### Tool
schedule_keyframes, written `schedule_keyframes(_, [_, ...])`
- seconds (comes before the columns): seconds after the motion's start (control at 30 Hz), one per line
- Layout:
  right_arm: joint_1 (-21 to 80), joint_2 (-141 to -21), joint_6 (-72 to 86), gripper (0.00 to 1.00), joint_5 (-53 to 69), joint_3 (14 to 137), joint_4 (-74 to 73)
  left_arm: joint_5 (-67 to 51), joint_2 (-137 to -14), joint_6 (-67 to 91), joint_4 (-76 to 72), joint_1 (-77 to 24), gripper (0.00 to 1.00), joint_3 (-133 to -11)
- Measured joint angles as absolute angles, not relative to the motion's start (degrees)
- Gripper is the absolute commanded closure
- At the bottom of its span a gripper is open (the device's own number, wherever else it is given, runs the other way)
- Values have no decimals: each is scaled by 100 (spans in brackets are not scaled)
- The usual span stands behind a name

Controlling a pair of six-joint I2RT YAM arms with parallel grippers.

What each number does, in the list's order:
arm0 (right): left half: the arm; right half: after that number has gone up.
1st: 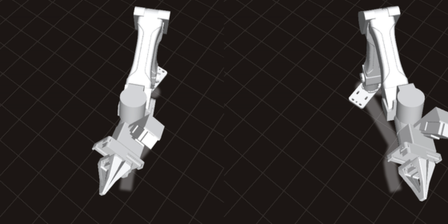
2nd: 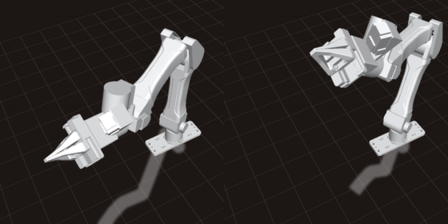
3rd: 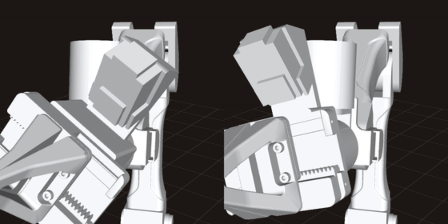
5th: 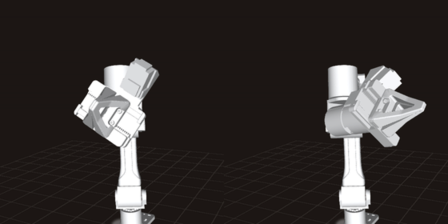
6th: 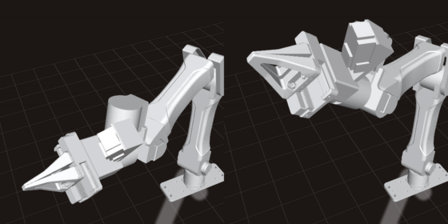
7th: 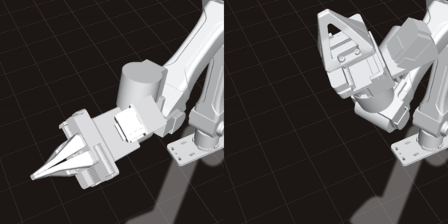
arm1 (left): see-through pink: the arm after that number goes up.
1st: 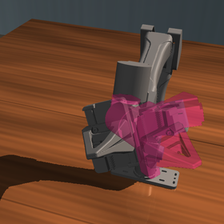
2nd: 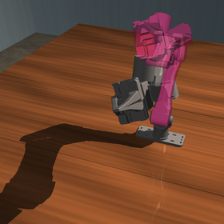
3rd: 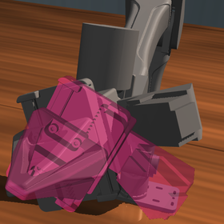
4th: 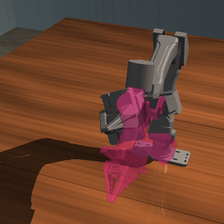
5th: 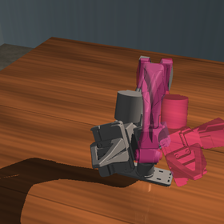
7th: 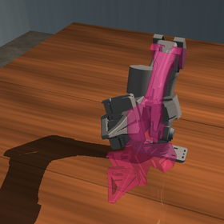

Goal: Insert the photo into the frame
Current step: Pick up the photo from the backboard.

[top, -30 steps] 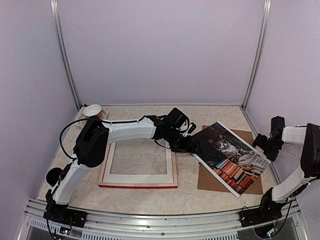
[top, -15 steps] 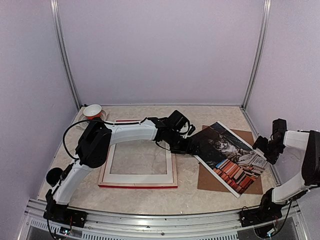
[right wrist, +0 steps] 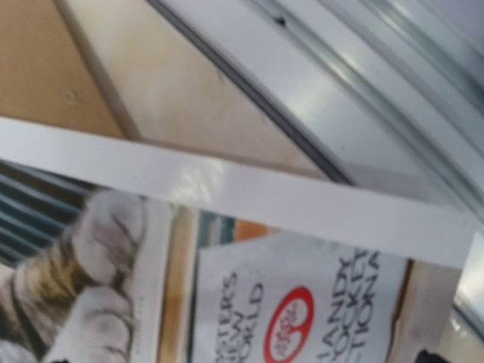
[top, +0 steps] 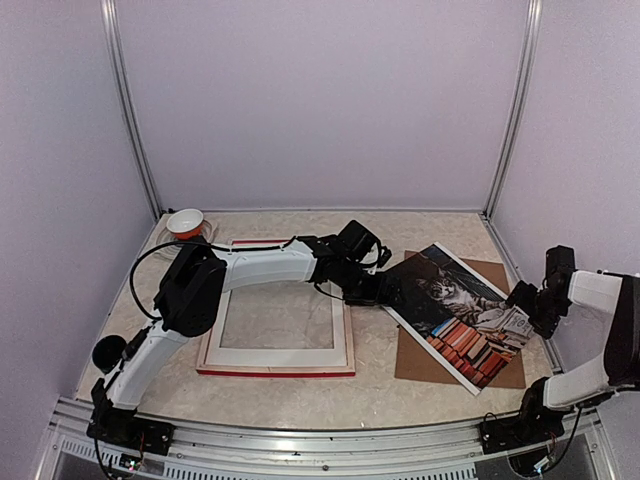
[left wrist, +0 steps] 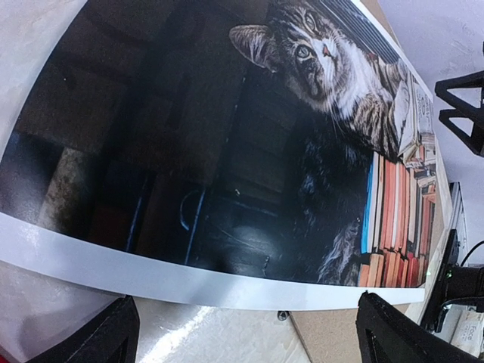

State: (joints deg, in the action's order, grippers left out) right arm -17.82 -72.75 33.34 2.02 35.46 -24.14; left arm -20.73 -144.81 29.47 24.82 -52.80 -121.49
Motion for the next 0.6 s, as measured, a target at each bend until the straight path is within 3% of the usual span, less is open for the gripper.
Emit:
schedule_keyframes(0.43, [-1927, -7572, 3470, 1, 917, 3269, -1653, -2163, -14549, 3041, 2224, -5240, 1, -12156])
schedule_keyframes(0.6, [-1929, -7448, 3487, 1, 670, 3334, -1914, -2180, -14558, 3041, 2187, -5231, 1, -12156])
